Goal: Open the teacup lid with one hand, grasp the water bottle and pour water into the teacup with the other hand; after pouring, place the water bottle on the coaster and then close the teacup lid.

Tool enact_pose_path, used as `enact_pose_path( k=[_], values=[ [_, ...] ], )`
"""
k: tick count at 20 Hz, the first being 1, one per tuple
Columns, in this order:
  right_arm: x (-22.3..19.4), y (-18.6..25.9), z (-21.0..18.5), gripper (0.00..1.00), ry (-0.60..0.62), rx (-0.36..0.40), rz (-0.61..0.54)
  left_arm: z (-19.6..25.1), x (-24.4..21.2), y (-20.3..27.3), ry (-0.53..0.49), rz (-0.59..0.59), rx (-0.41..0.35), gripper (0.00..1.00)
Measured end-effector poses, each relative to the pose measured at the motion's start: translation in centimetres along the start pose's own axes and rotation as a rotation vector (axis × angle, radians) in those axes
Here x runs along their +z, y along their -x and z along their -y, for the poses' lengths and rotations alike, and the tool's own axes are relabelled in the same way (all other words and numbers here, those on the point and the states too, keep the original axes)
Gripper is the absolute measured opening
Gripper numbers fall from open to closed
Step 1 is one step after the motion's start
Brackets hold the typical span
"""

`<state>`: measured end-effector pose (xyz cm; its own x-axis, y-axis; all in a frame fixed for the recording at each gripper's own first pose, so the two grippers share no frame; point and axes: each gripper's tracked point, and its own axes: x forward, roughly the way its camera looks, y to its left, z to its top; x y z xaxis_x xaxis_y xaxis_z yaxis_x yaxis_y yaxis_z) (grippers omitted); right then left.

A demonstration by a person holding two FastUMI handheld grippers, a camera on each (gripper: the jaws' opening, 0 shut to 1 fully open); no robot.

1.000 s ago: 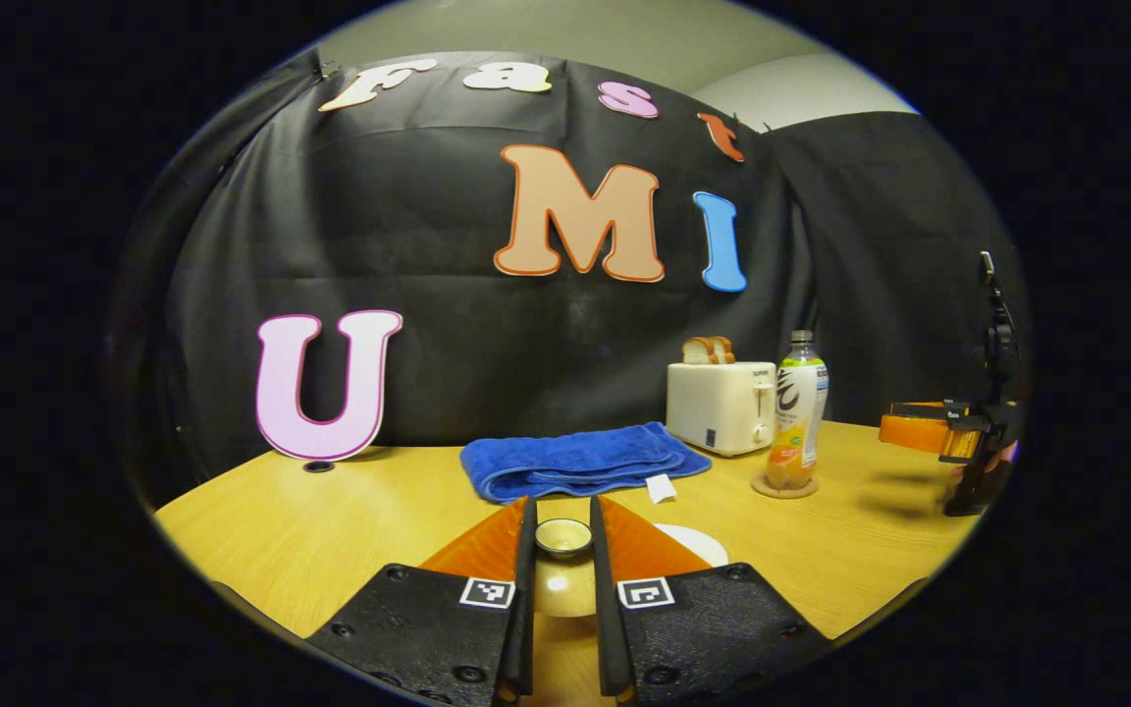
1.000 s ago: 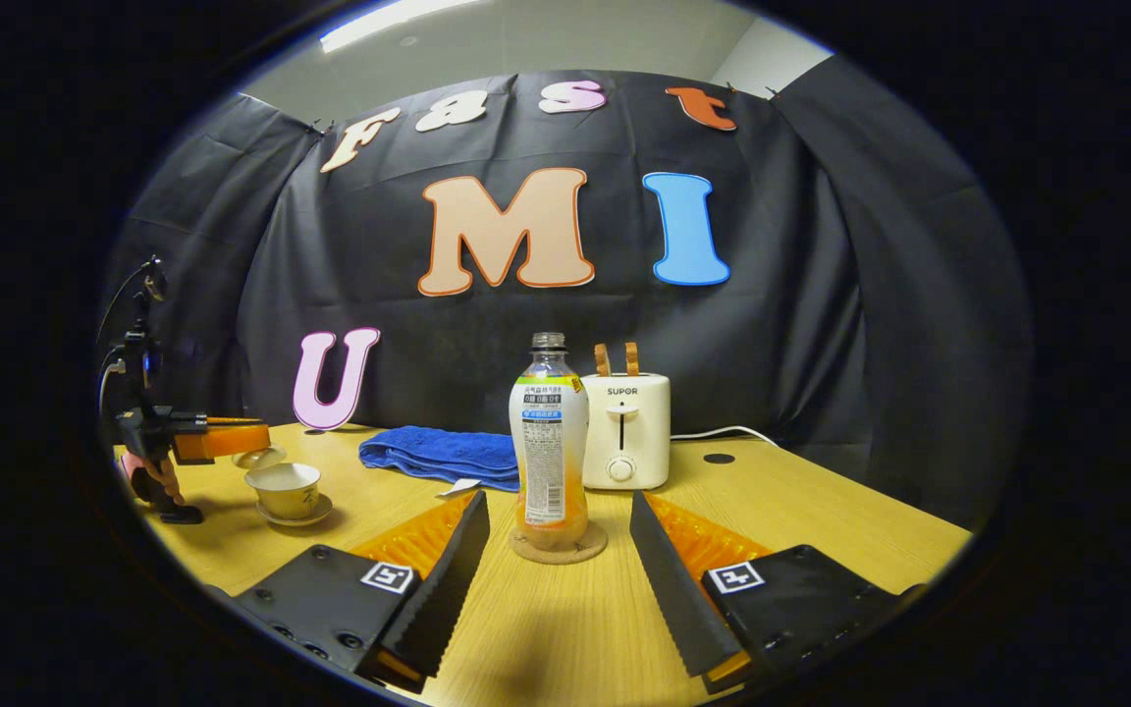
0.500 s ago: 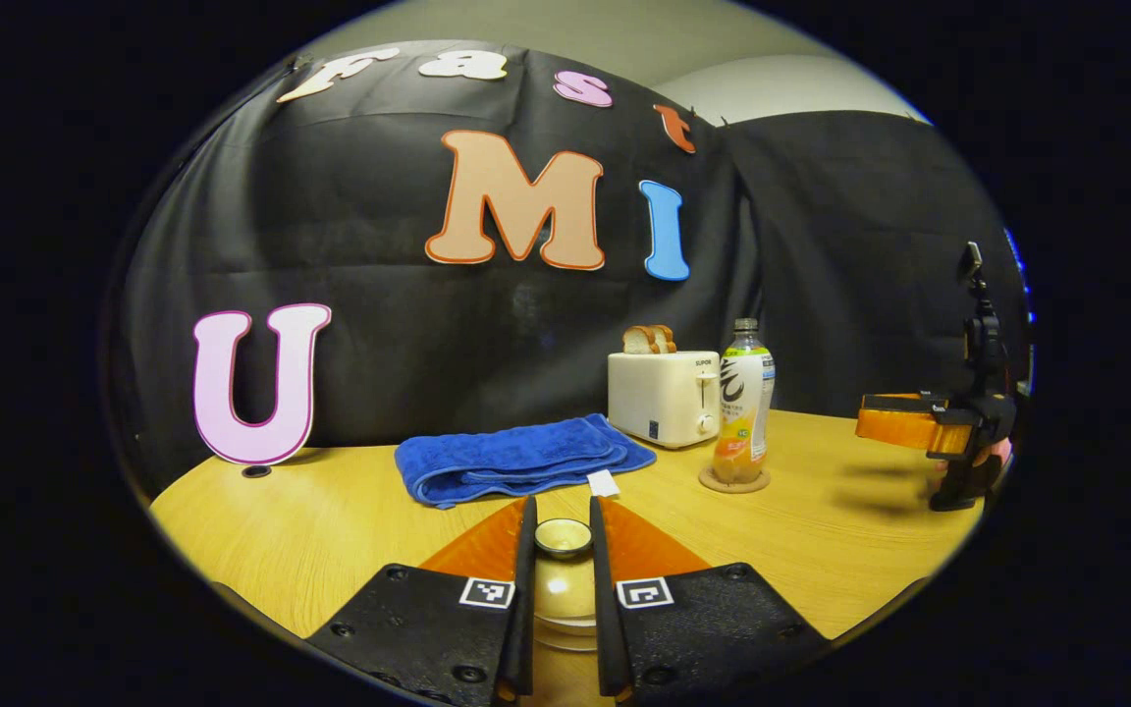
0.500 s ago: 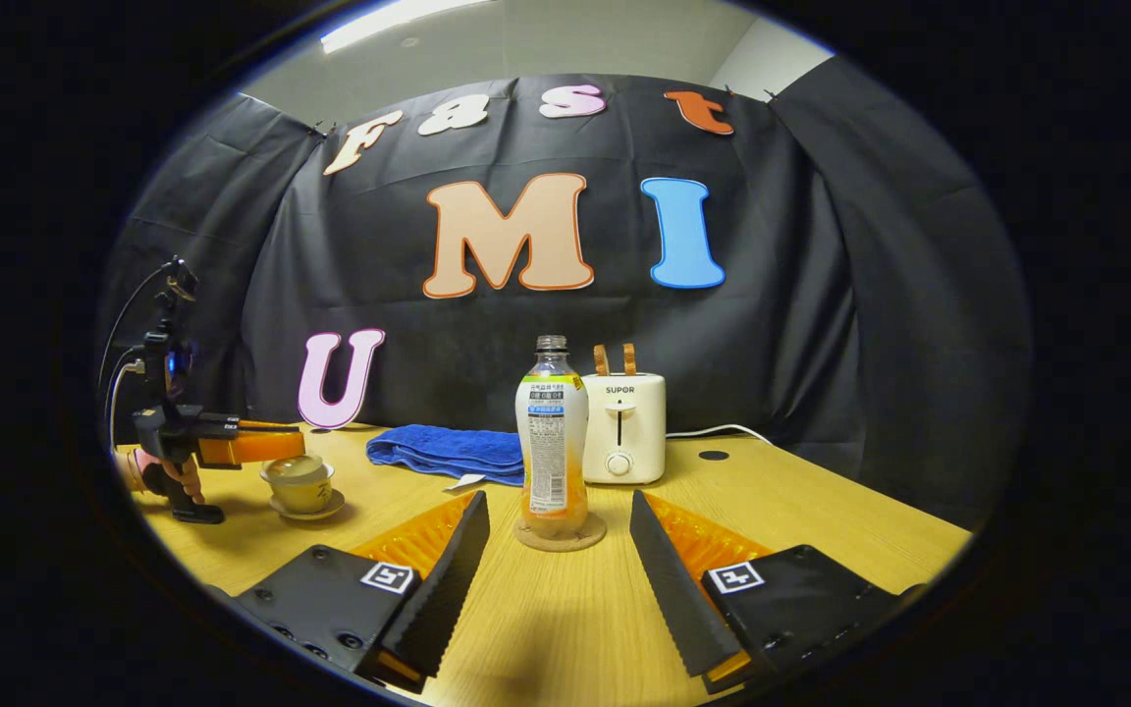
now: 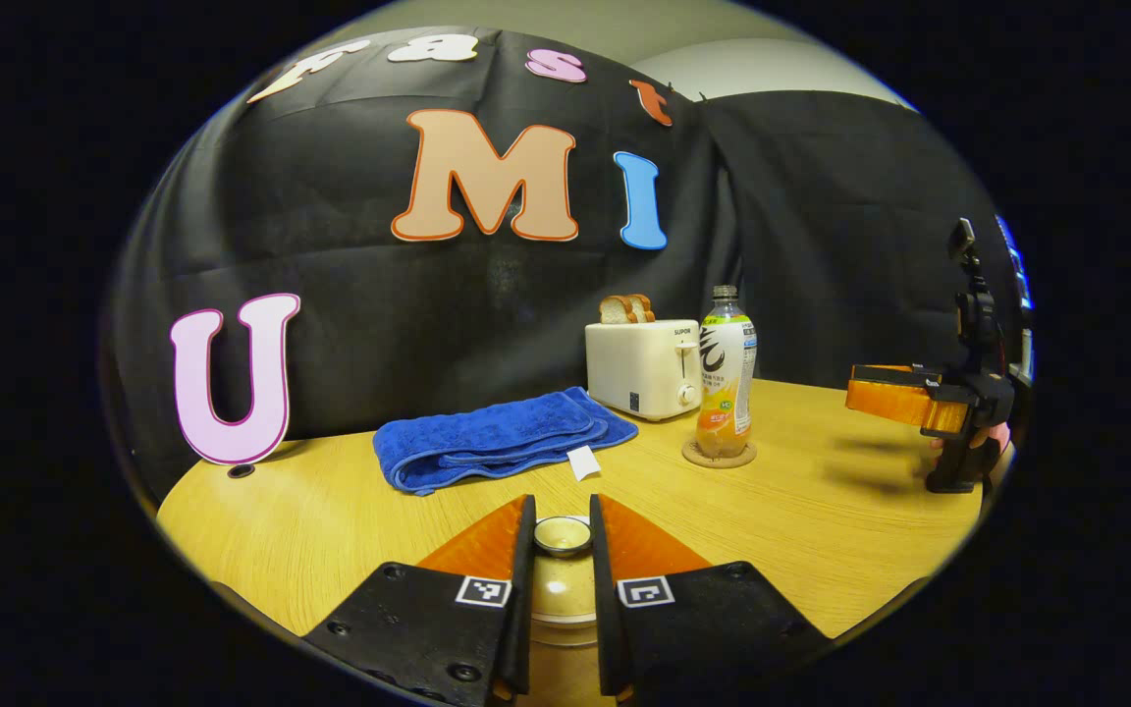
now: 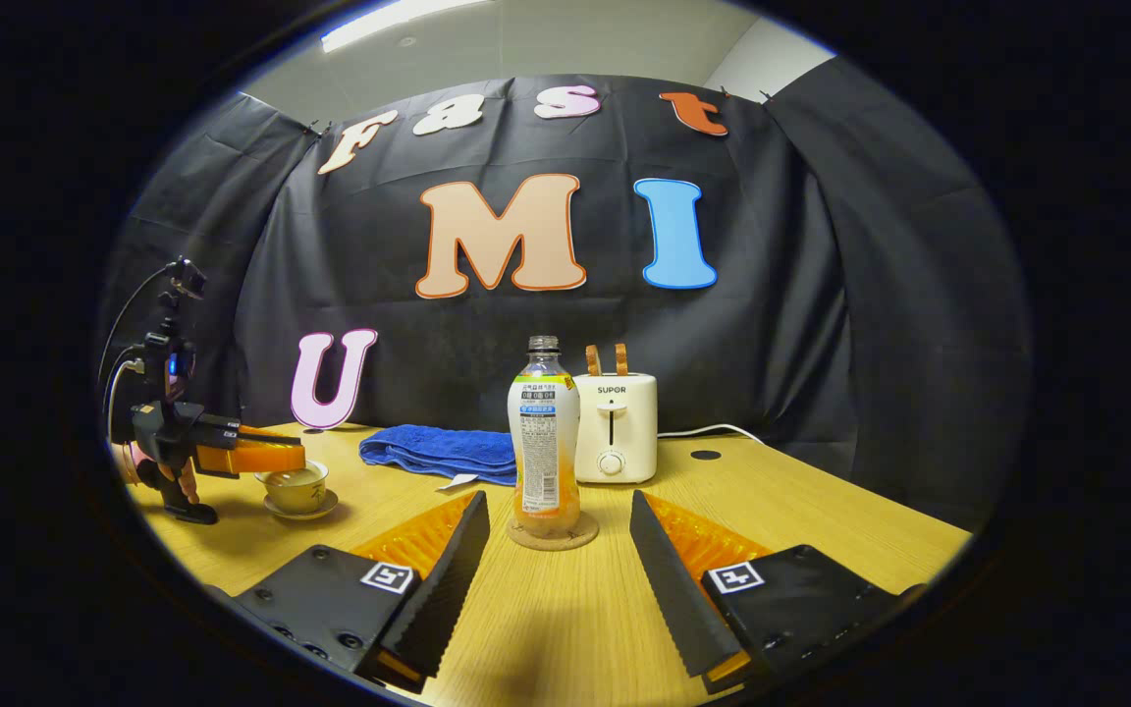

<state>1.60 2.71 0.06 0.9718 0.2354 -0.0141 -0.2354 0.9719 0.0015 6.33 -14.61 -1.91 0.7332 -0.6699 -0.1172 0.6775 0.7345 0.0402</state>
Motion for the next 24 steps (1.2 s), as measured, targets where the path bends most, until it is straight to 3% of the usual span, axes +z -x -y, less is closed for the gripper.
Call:
enact_pose_path(
  k=[5,6,8,10,13,14,20,24],
  values=[
    [0.1,0.1,0.0,0.92,0.000,0.000,-0.001,-0.8,-0.1,0.0,0.002,-0.013,0.045,0.35],
    [0.1,0.1,0.0,0.94,0.000,0.000,-0.001,-0.8,-0.2,0.1,0.006,-0.016,0.051,0.43],
    [0.1,0.0,0.0,0.92,0.000,-0.002,-0.001,-0.7,0.0,0.4,0.012,-0.011,0.050,0.68],
    [0.0,-0.1,0.0,0.92,0.000,-0.002,-0.001,-0.8,0.3,0.7,0.028,0.015,0.062,0.81],
    [0.1,-0.1,0.0,0.92,0.000,-0.004,0.000,-0.8,1.0,1.8,0.058,0.061,0.079,0.92],
    [0.1,0.0,0.1,0.92,0.000,-0.005,0.000,-0.9,1.2,2.3,0.062,0.075,0.092,0.88],
    [0.0,-0.1,0.5,0.92,0.000,-0.027,0.001,-0.8,1.7,5.1,0.061,0.126,0.156,0.89],
    [0.1,-0.1,0.7,0.94,0.001,-0.042,0.002,-2.7,1.1,7.4,0.079,0.115,0.285,0.90]
  ],
)
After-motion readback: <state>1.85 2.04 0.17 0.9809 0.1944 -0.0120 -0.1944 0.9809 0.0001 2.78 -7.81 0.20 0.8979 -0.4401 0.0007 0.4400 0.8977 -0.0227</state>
